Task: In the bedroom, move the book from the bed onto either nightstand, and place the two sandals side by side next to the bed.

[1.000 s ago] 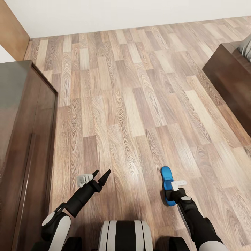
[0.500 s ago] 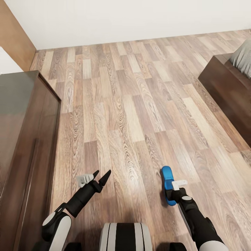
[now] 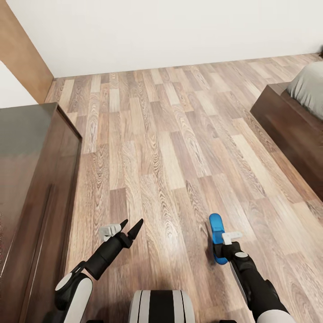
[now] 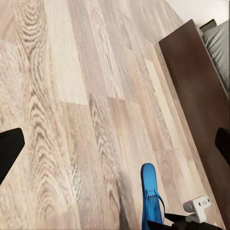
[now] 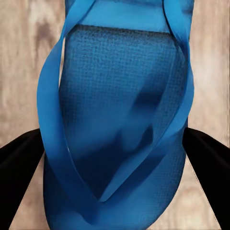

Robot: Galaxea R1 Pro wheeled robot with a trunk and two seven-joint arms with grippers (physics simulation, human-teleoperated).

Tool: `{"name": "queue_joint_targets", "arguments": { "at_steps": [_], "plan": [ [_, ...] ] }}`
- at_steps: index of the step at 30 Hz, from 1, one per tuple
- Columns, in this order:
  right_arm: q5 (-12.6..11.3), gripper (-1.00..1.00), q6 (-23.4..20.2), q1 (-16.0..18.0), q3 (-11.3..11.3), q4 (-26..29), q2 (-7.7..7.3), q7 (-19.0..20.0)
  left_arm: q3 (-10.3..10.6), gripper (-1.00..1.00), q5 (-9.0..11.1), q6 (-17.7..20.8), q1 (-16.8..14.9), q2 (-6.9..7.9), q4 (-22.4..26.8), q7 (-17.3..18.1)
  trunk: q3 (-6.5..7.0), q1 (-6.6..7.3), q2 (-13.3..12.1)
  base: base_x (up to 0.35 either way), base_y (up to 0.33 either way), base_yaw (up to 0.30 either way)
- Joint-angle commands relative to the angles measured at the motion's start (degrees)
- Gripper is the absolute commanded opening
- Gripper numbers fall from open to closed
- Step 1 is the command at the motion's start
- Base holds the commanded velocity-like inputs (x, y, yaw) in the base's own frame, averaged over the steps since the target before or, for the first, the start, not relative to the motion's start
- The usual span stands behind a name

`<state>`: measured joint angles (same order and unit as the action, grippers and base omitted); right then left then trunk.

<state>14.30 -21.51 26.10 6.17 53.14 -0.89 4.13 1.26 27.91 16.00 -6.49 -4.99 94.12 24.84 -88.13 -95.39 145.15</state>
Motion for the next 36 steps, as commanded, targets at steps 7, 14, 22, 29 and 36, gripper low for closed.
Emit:
{"name": "queue_joint_targets", "arguments": {
  "at_steps": [7, 14, 22, 29, 36],
  "plan": [
    [0.5, -1.0, -0.5, 0.0, 0.4, 0.1, -0.39, 0.4, 0.0, 1.0, 0.5, 0.5, 0.0, -0.1, -0.1, 0.0, 1.52, 0.19, -0.1, 0.0, 0.0, 0.0],
    [0.5, -1.0, -0.5, 0.0, 0.4, 0.1, -0.31, 0.4, 0.1, 1.0, 0.5, 0.5, 0.0, -0.1, -0.1, 0.0, 3.08, 0.37, -0.2, 0.0, 0.0, 0.0],
    [0.6, -1.0, -0.5, 0.0, 0.4, 0.2, -0.19, 0.2, 0.2, 1.0, 0.5, 0.5, 0.0, -0.1, -0.1, 0.1, 4.85, 0.57, -0.3, 0.0, 0.0, 0.0],
    [0.6, -1.0, -0.4, 0.0, 0.5, 1.1, -0.43, 0.2, 0.2, 1.0, 0.5, 0.5, 0.0, -0.1, -0.1, 0.1, 6.4, 0.75, -0.4, 0.0, 0.0, 0.0],
    [0.6, -1.0, -0.4, 0.0, 0.6, 1.3, -0.43, 0.2, 0.2, 1.0, 0.5, 0.5, 0.0, -0.15, -0.1, 0.0, 7.95, 0.93, -0.5, 0.0, 0.0, 0.0]
  ]
}}
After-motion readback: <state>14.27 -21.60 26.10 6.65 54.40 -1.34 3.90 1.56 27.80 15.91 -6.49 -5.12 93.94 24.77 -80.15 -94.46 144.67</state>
